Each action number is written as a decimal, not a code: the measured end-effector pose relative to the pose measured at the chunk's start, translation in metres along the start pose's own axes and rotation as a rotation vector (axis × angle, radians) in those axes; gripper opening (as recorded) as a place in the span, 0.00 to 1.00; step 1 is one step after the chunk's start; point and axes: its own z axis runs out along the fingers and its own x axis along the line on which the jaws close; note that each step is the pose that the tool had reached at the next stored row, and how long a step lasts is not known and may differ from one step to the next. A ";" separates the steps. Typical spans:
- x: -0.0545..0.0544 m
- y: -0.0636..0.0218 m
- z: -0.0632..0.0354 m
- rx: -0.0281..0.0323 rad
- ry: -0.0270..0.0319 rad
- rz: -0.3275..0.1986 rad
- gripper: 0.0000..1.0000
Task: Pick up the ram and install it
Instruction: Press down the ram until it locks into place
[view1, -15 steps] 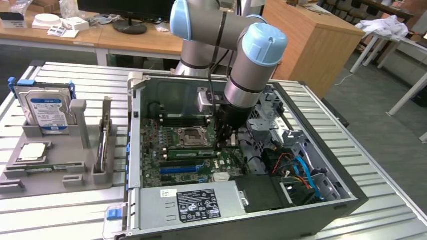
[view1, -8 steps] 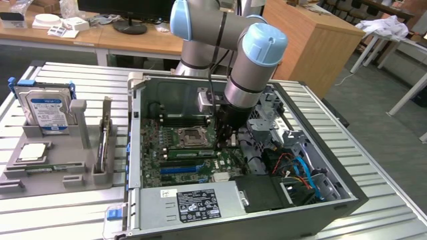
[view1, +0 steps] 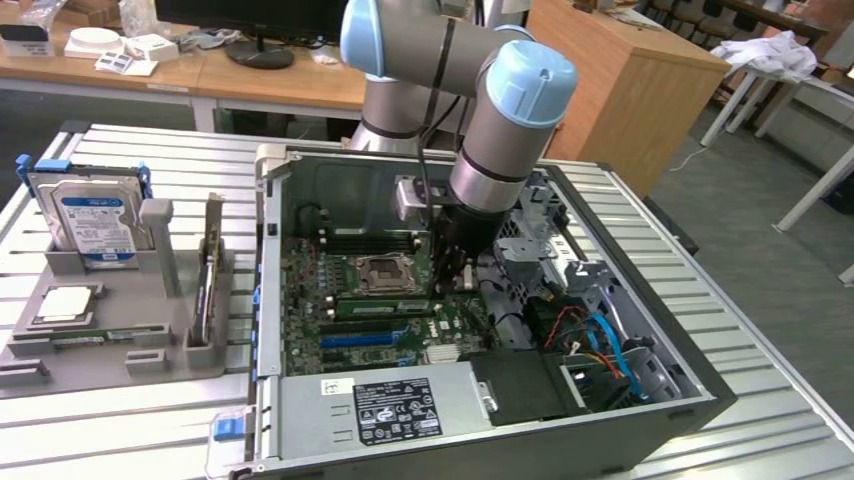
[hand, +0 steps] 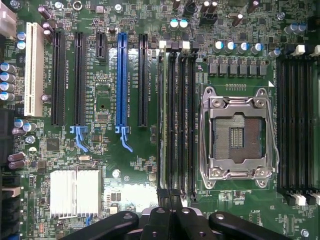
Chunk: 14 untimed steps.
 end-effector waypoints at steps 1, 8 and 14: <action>0.000 0.0000 -0.0002 0.0000 0.0000 0.000 0.11; 0.000 0.0002 -0.0044 -0.0001 0.0004 0.000 0.11; 0.000 0.0002 -0.0053 -0.0001 0.0003 0.000 0.11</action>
